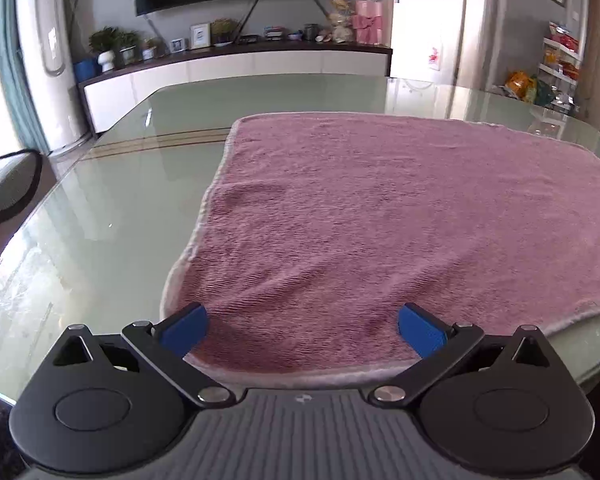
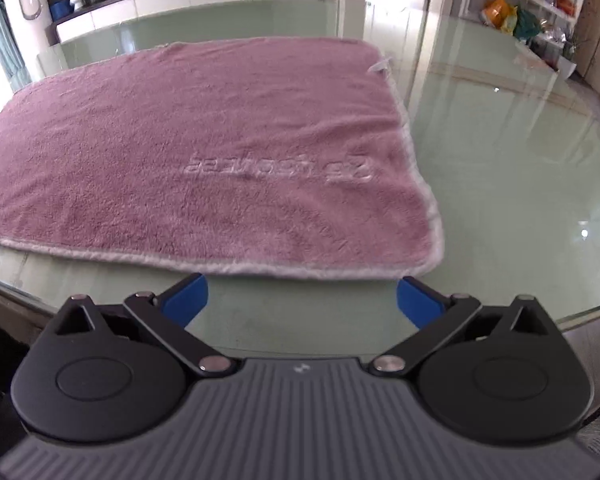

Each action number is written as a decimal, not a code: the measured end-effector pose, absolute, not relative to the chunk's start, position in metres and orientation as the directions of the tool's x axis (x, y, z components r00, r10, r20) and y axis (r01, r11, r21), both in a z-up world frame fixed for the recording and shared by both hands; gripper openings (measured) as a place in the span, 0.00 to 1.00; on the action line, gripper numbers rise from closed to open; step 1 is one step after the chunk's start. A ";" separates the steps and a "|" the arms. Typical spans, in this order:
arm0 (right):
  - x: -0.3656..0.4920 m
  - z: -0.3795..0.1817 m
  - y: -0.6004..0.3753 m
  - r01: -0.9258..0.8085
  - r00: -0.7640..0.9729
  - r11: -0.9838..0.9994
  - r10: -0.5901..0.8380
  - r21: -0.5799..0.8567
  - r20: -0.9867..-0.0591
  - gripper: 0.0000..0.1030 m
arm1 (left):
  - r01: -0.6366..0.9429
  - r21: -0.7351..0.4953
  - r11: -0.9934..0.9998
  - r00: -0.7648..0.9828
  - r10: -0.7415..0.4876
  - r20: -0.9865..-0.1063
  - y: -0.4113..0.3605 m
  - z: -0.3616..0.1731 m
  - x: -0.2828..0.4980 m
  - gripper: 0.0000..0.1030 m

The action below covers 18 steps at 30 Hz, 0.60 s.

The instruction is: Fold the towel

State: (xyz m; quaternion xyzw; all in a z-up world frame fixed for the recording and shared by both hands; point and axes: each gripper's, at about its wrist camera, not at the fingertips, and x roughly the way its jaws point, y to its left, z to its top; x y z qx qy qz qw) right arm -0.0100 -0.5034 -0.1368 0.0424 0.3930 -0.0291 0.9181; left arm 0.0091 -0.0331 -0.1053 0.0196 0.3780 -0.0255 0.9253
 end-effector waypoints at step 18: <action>0.018 -0.162 -0.476 0.096 0.665 0.995 -0.065 -0.001 -0.744 1.00 | 0.046 0.107 0.993 0.733 0.039 -0.680 -0.078 -0.092 0.179 1.00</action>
